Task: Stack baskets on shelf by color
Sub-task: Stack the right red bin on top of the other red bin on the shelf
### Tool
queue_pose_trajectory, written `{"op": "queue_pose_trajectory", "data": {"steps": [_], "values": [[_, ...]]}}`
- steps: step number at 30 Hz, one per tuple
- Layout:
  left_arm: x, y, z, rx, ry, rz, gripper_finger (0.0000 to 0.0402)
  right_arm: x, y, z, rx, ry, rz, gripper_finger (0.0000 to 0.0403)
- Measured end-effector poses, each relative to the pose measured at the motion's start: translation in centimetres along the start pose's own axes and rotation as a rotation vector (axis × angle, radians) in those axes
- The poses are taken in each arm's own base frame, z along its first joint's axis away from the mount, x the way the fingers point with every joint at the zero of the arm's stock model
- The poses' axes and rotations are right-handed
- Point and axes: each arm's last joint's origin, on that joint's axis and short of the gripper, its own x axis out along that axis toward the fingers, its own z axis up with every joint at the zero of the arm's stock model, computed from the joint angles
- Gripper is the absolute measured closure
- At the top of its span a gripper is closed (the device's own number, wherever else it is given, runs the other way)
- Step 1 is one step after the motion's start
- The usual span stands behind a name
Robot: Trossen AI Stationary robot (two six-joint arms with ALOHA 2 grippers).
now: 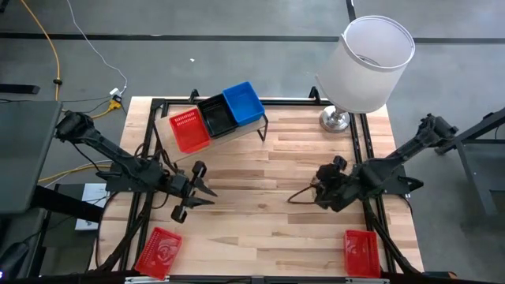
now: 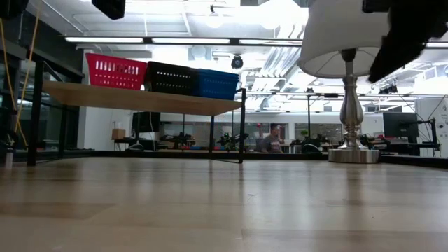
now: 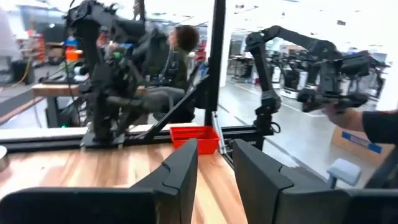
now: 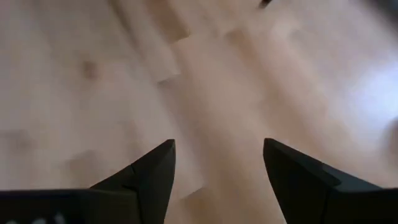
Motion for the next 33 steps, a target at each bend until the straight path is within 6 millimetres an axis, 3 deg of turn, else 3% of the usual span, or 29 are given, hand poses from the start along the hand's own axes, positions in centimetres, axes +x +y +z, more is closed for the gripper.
{"op": "queue_pose_trajectory", "data": {"steps": [4,9,14,17,26,33], "values": [[0.0,0.0,0.0,-0.025,-0.002,0.007,0.0309,-1.5,0.3,0.3,0.174,0.139,0.152,0.0171],[0.0,0.0,0.0,-0.025,-0.003,0.007,0.0309,-1.5,1.8,-0.9,0.252,0.385,0.219,0.0171],[0.0,0.0,0.0,-0.025,-0.003,0.006,0.0309,-1.6,3.5,-4.1,0.308,0.722,0.007,0.0171],[0.0,0.0,0.0,-0.025,-0.003,0.007,0.0309,-2.4,4.7,-5.7,0.329,0.827,-0.147,0.0171],[0.0,0.2,0.0,-0.024,-0.006,0.048,0.0309,-4.8,9.4,-9.2,0.479,0.786,-0.299,0.0171],[0.0,0.2,0.0,-0.044,-0.007,0.052,0.0309,-4.5,12.4,-11.1,0.507,0.727,-0.283,0.0171]]}}
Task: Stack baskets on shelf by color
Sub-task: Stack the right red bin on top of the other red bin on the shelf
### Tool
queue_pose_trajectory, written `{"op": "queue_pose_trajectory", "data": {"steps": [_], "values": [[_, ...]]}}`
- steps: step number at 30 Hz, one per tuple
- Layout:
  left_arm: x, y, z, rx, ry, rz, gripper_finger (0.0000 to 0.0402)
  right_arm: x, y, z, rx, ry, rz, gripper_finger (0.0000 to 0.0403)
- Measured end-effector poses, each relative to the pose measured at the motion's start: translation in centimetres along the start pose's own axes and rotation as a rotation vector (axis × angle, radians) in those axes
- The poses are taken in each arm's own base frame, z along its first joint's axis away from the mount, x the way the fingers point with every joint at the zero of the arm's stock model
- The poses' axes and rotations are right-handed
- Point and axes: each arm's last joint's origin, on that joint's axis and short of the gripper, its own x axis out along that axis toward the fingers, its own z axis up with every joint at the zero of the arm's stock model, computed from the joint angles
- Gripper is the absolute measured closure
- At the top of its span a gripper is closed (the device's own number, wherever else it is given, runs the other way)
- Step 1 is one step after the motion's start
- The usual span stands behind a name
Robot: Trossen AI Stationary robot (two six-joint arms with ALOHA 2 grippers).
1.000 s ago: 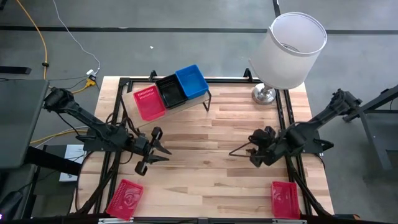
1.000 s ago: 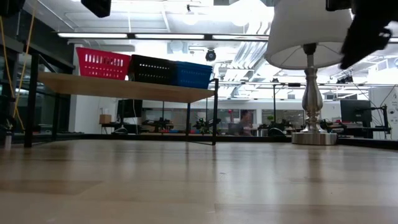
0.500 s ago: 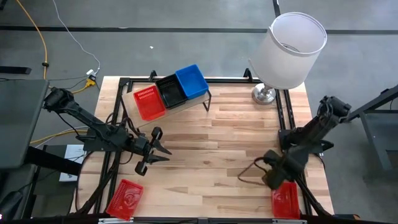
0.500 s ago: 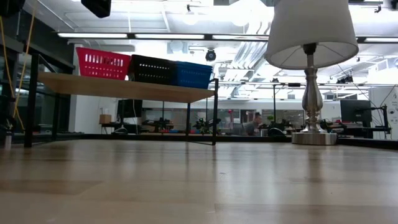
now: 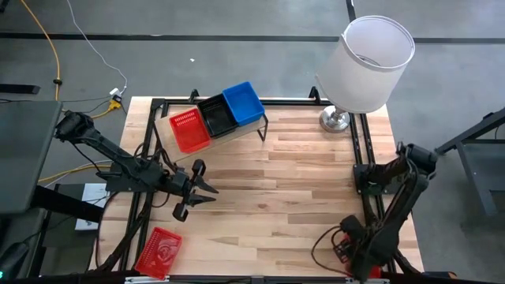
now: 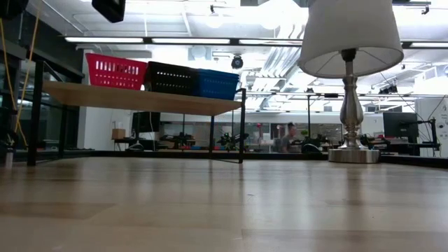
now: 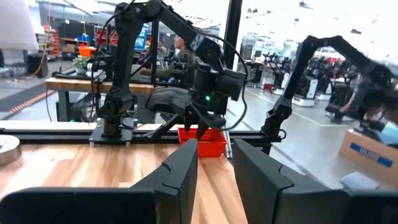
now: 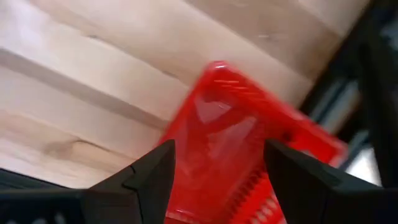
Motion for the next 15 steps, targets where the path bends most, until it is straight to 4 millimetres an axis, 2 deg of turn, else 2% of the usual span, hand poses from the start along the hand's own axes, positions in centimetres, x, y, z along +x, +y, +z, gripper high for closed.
{"op": "queue_pose_trajectory", "data": {"steps": [6,15], "values": [[0.0,0.0,0.1,-0.093,-0.012,-0.002,0.0309,1.1,1.4,-0.5,-0.029,-0.044,0.068,0.0171],[0.0,0.0,0.1,-0.099,-0.013,-0.002,0.0309,1.4,1.7,-0.6,-0.051,-0.045,0.074,0.0171]]}}
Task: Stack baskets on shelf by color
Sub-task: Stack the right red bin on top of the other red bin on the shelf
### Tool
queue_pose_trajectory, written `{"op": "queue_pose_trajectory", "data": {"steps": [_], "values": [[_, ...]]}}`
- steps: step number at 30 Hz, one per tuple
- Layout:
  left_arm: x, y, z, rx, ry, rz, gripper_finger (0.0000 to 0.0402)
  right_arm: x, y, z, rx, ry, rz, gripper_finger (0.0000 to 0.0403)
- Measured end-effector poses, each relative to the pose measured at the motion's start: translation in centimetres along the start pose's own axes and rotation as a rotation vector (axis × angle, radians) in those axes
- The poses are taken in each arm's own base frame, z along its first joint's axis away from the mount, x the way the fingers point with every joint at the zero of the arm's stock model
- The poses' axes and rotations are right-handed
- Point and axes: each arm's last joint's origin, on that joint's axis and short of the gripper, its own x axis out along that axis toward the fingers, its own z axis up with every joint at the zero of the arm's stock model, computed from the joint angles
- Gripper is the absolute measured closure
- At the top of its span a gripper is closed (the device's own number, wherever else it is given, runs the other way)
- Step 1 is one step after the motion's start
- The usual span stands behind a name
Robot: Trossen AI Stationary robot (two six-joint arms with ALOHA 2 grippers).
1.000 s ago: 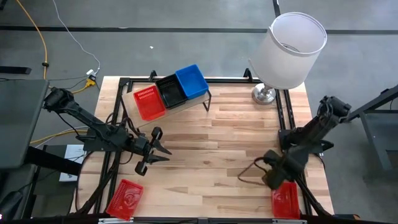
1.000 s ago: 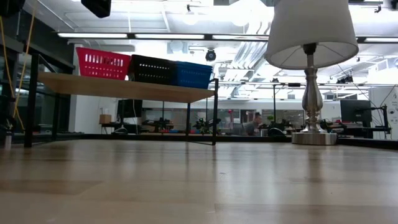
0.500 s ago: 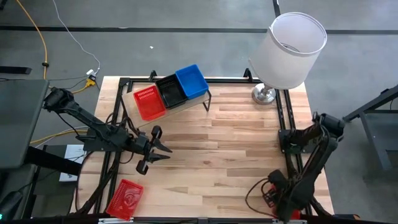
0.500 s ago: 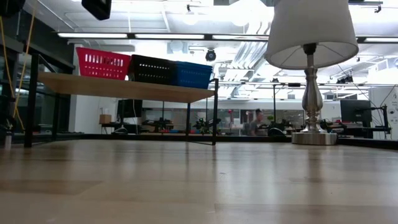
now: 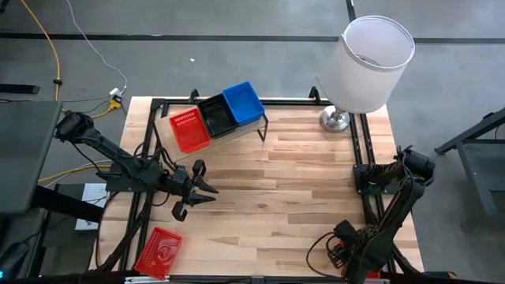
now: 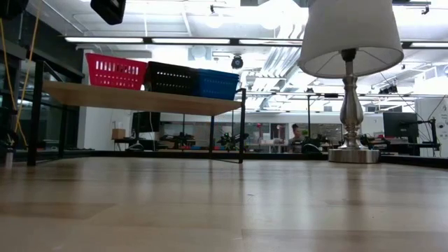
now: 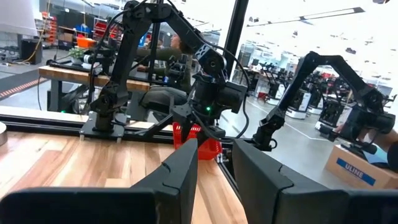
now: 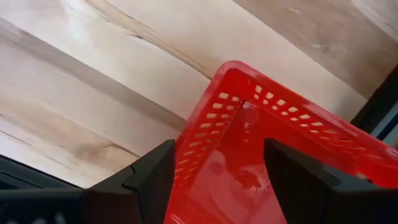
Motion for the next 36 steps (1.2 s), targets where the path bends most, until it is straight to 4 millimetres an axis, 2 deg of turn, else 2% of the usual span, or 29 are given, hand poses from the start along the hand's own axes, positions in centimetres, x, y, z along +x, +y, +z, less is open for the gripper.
{"op": "queue_pose_trajectory", "data": {"steps": [5,9,13,16,26,36], "values": [[0.0,0.0,0.0,0.001,-0.001,0.003,0.0309,0.0,0.0,0.0,-0.040,-0.007,0.005,0.0171],[0.0,0.0,0.0,0.003,-0.002,0.011,0.0309,-1.0,0.5,-0.1,-0.070,-0.024,0.039,0.0171],[0.0,0.1,0.0,0.003,-0.005,0.030,0.0309,-2.0,1.0,-0.3,-0.064,-0.047,0.090,0.0171],[0.0,0.1,0.0,0.002,-0.005,0.030,0.0309,-2.1,0.9,-0.3,-0.027,-0.035,0.081,0.0171],[0.0,0.1,0.0,0.002,-0.005,0.029,0.0309,0.4,0.9,-0.4,0.021,-0.018,-0.035,0.0171],[0.0,0.1,0.0,0.000,-0.004,0.029,0.0309,1.6,1.4,-0.5,-0.007,-0.048,-0.051,0.0171]]}}
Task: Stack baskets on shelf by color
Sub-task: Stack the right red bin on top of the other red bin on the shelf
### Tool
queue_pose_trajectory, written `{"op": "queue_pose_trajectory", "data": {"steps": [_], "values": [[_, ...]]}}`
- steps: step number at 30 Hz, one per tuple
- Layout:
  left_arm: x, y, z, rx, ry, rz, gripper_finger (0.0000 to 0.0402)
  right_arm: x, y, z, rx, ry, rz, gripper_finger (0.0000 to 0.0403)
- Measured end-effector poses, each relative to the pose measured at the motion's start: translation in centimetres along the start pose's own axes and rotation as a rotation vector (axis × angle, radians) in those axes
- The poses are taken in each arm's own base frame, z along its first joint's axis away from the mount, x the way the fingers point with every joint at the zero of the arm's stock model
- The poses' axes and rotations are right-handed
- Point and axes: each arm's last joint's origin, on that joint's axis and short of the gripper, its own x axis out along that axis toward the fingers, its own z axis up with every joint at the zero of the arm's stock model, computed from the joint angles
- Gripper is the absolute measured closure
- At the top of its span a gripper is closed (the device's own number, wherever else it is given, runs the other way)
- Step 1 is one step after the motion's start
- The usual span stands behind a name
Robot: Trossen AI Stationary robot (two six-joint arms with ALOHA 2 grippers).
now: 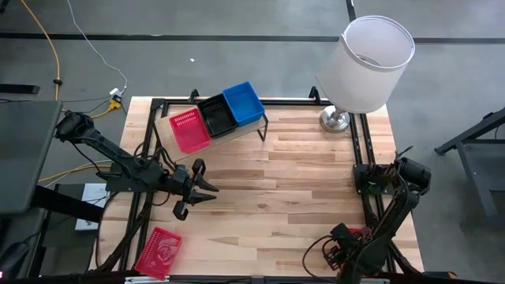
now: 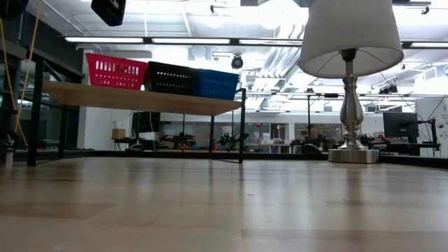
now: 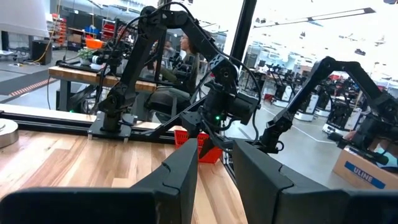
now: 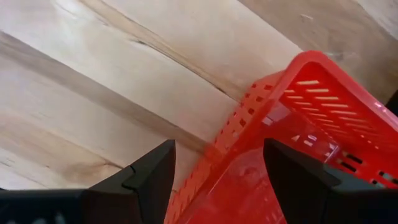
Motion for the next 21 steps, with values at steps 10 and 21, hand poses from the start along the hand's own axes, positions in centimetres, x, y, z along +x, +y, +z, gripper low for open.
{"op": "queue_pose_trajectory", "data": {"steps": [10,21], "values": [[0.0,0.0,0.0,0.000,-0.001,0.000,0.0309,0.0,0.4,0.8,-0.122,0.057,-0.026,0.0269],[-0.1,-0.4,1.2,-0.021,-0.115,-0.083,0.0309,-2.2,2.7,4.7,-0.304,-0.158,0.116,0.0389]]}}
